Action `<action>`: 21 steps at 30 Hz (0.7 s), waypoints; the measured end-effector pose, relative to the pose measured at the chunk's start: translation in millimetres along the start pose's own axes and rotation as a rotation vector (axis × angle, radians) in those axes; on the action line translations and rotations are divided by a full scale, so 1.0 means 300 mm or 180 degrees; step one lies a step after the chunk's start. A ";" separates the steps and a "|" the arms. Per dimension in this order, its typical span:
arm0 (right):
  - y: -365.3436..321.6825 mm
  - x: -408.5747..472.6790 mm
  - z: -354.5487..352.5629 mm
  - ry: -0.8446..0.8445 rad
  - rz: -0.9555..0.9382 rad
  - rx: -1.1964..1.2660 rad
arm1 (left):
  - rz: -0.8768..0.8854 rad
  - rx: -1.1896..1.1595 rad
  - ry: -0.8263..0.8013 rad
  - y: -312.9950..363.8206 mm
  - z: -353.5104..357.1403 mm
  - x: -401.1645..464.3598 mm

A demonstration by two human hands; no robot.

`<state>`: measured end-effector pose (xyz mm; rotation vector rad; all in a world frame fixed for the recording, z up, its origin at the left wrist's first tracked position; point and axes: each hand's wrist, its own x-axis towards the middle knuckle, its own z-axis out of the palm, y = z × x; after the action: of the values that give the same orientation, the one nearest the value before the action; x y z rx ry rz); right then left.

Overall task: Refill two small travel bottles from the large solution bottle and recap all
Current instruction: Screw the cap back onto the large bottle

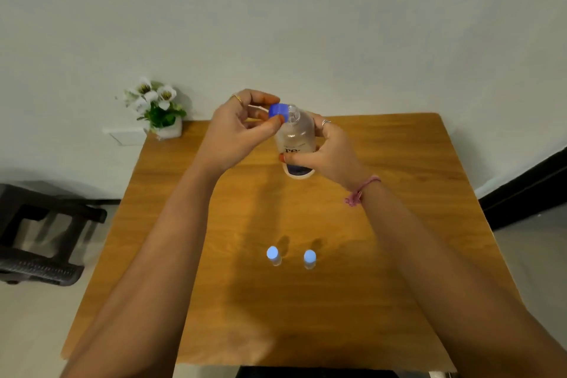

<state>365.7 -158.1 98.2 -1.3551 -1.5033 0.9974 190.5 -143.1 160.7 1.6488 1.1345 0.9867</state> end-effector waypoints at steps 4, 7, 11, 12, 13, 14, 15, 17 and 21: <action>-0.200 0.061 -0.026 0.0082 -0.0147 0.0043 | 0.0532 0.0235 0.0289 0.175 -0.087 0.072; -0.335 0.084 -0.029 0.0202 -0.0331 0.0057 | 0.0811 0.0315 0.0389 0.296 -0.137 0.108; -0.494 0.106 -0.033 0.0375 -0.0468 0.0263 | 0.1054 0.0208 0.0393 0.435 -0.216 0.145; -0.527 0.108 -0.034 0.0392 -0.0504 0.0284 | 0.1093 0.0163 0.0362 0.462 -0.235 0.150; -0.563 0.108 -0.035 0.0419 -0.0525 0.0318 | 0.1117 0.0113 0.0335 0.489 -0.253 0.154; -0.594 0.110 -0.038 0.0447 -0.0546 0.0345 | 0.1132 0.0068 0.0322 0.515 -0.269 0.158; -0.619 0.111 -0.039 0.0467 -0.0548 0.0378 | 0.1133 0.0017 0.0318 0.536 -0.280 0.161; -0.670 0.106 -0.035 0.0496 -0.0593 0.0405 | 0.1148 -0.0131 0.0354 0.580 -0.304 0.162; -0.730 0.081 0.000 0.0503 -0.0678 0.0443 | 0.1192 -0.0412 0.0526 0.627 -0.326 0.138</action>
<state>296.6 -154.1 307.4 -1.1226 -1.3994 0.8247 159.0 -119.1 373.0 1.7332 0.8592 1.4260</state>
